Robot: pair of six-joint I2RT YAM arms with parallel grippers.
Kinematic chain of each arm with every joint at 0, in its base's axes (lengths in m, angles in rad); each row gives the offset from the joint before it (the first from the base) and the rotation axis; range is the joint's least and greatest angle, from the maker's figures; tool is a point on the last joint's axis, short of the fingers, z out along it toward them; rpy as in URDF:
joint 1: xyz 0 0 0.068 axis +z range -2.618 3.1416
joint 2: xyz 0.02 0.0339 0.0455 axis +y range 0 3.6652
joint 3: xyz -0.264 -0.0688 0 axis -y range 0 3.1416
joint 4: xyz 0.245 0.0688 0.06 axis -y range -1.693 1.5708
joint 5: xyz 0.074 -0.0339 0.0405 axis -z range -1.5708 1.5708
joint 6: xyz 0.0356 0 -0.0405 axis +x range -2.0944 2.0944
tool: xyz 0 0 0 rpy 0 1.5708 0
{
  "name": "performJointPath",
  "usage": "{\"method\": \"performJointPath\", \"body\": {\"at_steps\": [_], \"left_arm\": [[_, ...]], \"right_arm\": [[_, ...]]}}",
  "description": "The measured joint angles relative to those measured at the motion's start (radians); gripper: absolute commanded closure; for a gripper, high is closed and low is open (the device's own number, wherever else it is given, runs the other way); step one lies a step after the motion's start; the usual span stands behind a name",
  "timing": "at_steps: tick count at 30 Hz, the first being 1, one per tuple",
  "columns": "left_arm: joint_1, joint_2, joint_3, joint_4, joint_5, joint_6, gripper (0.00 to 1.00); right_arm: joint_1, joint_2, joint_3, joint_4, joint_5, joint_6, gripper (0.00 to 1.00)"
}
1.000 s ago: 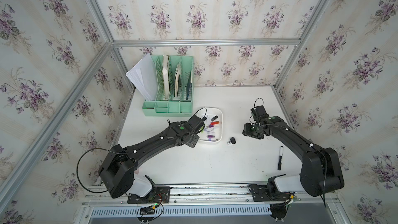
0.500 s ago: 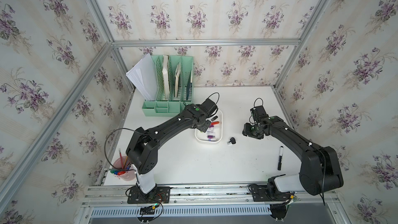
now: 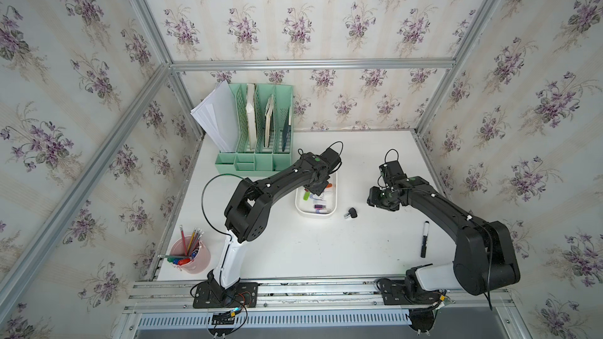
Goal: Put the usb flash drive into the storage box
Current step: Place the USB flash in the storage box.
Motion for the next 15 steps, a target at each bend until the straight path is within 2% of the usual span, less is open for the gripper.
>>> {"method": "performJointPath", "body": {"at_steps": [6, 15], "left_arm": [[0.000, 0.056, 0.029, -0.029, -0.066, 0.006, 0.73], [0.005, 0.090, 0.006, -0.036, -0.103, -0.006, 0.73]], "right_arm": [[-0.002, 0.005, -0.001, 0.002, 0.000, -0.001, 0.44], [-0.004, 0.005, -0.005, 0.002, -0.001, -0.004, 0.45]]}}
